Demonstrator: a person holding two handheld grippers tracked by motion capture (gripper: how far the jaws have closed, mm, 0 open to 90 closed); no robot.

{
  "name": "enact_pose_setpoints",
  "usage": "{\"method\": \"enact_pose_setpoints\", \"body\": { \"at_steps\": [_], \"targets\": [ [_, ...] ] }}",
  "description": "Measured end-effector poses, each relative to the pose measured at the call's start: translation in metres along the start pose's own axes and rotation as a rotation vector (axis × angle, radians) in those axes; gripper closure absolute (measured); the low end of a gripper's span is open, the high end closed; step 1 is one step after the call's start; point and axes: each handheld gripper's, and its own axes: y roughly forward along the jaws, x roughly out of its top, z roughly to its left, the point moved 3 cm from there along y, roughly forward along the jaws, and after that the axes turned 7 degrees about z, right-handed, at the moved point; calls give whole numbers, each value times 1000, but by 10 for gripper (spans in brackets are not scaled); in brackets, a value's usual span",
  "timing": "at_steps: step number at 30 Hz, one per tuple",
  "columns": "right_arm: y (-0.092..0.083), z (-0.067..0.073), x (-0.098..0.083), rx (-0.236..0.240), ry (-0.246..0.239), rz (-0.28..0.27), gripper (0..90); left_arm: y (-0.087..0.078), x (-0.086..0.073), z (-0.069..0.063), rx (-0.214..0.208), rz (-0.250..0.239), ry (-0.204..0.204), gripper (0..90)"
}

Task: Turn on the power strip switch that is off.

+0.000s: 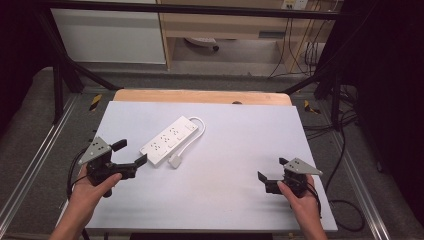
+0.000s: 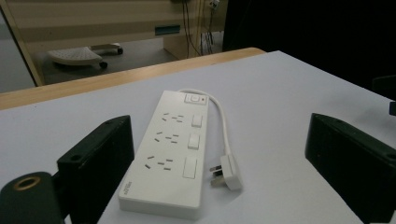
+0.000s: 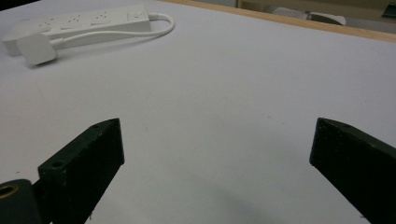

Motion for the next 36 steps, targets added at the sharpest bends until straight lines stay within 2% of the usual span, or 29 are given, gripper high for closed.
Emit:
{"method": "enact_pose_setpoints", "body": {
  "at_steps": [24,36],
  "targets": [
    [0,-1,0,-2,-3,-4,35,19,8,-1,16,7,6,78],
    [-2,-3,0,-13,16,-8,34,32,11,-3,24,4,15,85]
  ]
}}
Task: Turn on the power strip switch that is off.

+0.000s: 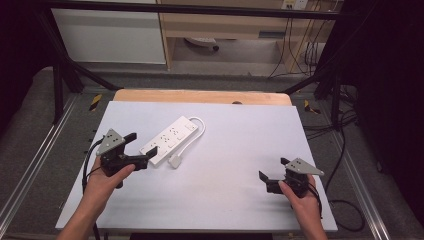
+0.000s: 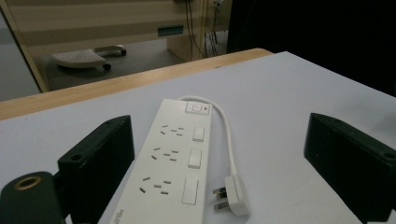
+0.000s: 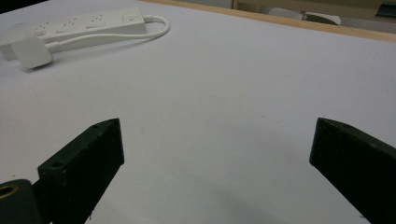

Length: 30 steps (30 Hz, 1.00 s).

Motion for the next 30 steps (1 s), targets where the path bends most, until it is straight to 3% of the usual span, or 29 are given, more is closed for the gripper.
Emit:
{"method": "enact_pose_setpoints", "body": {
  "at_steps": [9,21,30],
  "targets": [
    [-1,0,0,2,-1,-4,35,11,-1,1,15,11,0,119],
    [0,-1,0,-1,1,-3,35,24,1,-1,9,3,-9,220],
    [0,-1,0,-3,5,-2,36,33,1,0,31,0,7,313]
  ]
}}
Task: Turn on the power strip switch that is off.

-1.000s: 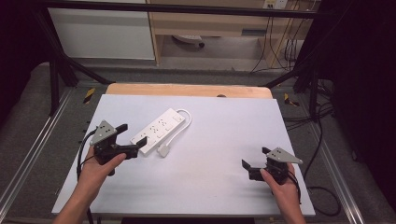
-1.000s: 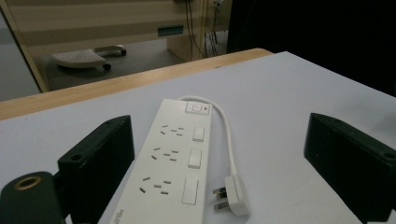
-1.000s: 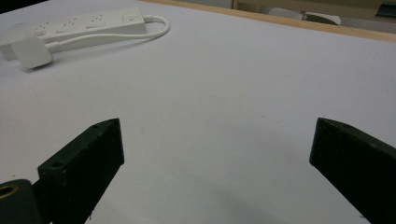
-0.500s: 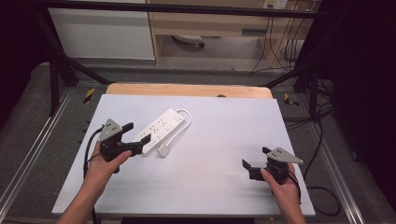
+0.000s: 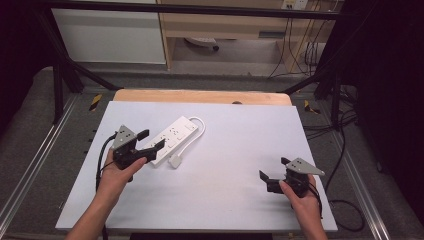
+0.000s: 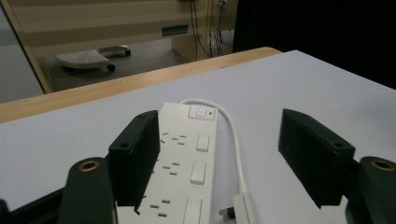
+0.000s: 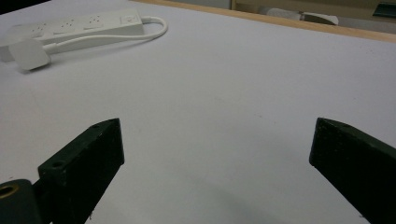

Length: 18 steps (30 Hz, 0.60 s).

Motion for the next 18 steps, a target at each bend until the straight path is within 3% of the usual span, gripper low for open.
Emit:
{"method": "enact_pose_setpoints", "body": {
  "at_steps": [18],
  "targets": [
    [0,-1,0,-3,0,2,36,15,-12,2,2,45,-3,487]
  ]
}}
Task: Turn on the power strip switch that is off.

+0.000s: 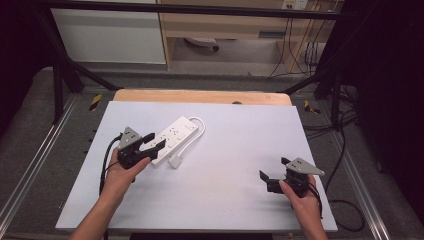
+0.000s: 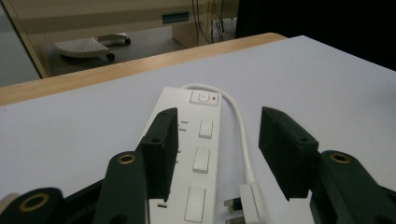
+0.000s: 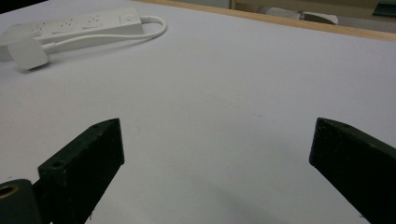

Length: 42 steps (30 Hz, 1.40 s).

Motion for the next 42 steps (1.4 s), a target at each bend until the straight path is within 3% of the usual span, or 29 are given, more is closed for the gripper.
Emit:
{"method": "enact_pose_setpoints", "body": {
  "at_steps": [30,42],
  "targets": [
    [-1,-1,0,1,-3,-2,37,27,-13,2,-17,100,28,642],
    [-1,-1,0,1,-2,-3,37,32,-17,1,-33,112,29,724]
  ]
}}
